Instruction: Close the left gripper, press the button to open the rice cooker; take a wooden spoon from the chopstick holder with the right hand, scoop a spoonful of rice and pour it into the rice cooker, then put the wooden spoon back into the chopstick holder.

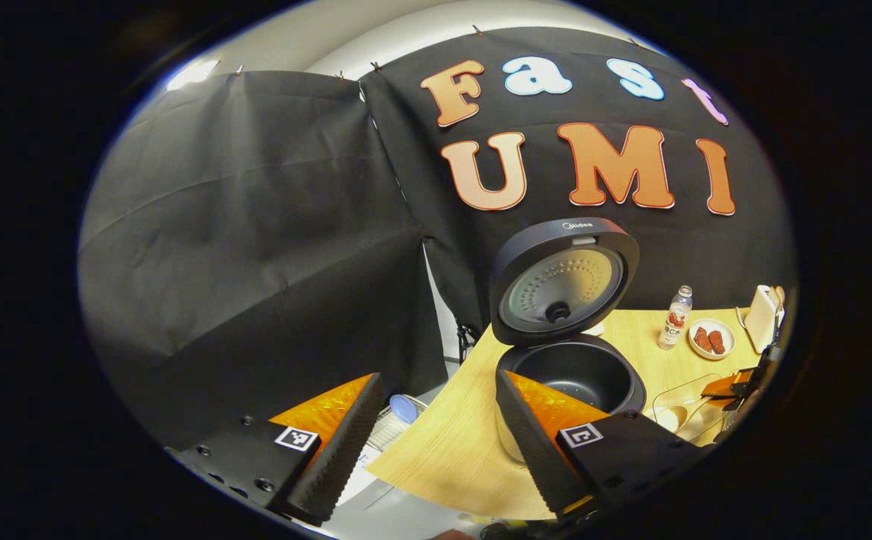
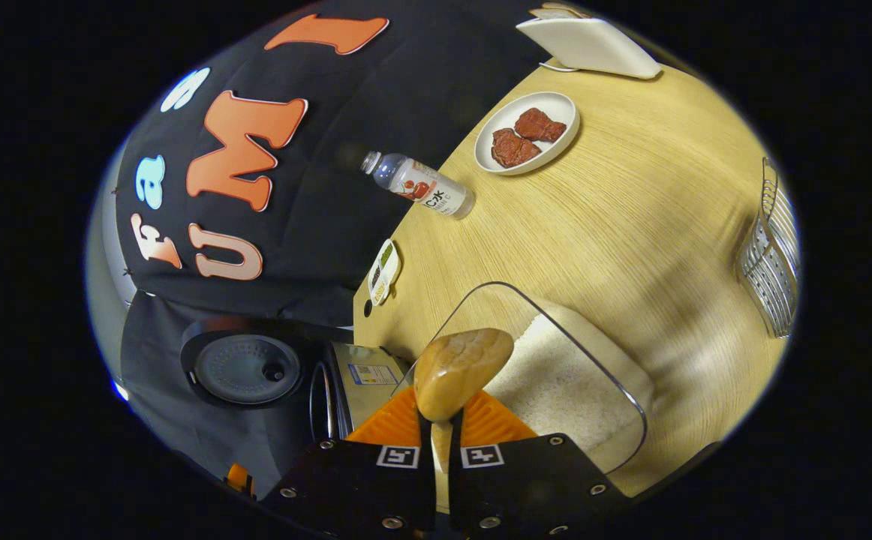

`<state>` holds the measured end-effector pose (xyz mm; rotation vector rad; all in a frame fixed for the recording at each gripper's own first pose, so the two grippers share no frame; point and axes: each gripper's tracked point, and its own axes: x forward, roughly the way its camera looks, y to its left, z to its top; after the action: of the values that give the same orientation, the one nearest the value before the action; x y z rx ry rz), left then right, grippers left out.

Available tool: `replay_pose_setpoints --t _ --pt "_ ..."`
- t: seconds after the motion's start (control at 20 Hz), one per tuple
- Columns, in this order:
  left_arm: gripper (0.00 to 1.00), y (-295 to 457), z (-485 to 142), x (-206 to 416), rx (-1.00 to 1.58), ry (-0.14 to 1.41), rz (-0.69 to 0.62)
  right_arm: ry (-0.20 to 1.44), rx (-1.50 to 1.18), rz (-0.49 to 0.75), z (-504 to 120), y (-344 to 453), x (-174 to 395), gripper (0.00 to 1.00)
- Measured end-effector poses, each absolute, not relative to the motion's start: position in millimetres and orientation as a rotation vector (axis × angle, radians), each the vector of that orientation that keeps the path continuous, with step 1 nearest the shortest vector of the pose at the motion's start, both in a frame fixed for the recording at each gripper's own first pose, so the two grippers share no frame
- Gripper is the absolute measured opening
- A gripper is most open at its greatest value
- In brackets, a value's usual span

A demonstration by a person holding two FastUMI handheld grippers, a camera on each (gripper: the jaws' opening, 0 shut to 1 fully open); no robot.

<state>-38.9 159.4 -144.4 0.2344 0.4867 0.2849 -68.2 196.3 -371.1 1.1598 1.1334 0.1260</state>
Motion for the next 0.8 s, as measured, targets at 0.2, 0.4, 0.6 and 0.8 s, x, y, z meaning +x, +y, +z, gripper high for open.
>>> replay_pose_setpoints --t 0.2,0.4,0.6,0.8 --pt "1.00 156.3 -140.3 -35.9 0.248 0.480 0.284 1.082 1.262 0.103 -362.7 176.2 -58.2 0.06" --pt "1.00 146.2 -141.0 -29.1 0.222 0.469 0.264 1.057 1.365 0.098 -345.9 159.6 -52.6 0.06" --pt "1.00 135.7 -138.9 -22.3 0.221 0.447 0.244 1.037 1.448 0.119 -328.0 149.5 -47.7 0.06" --pt "1.00 131.3 -137.9 -17.9 0.216 0.431 0.223 1.015 1.561 0.141 -303.8 147.2 -40.6 0.06"
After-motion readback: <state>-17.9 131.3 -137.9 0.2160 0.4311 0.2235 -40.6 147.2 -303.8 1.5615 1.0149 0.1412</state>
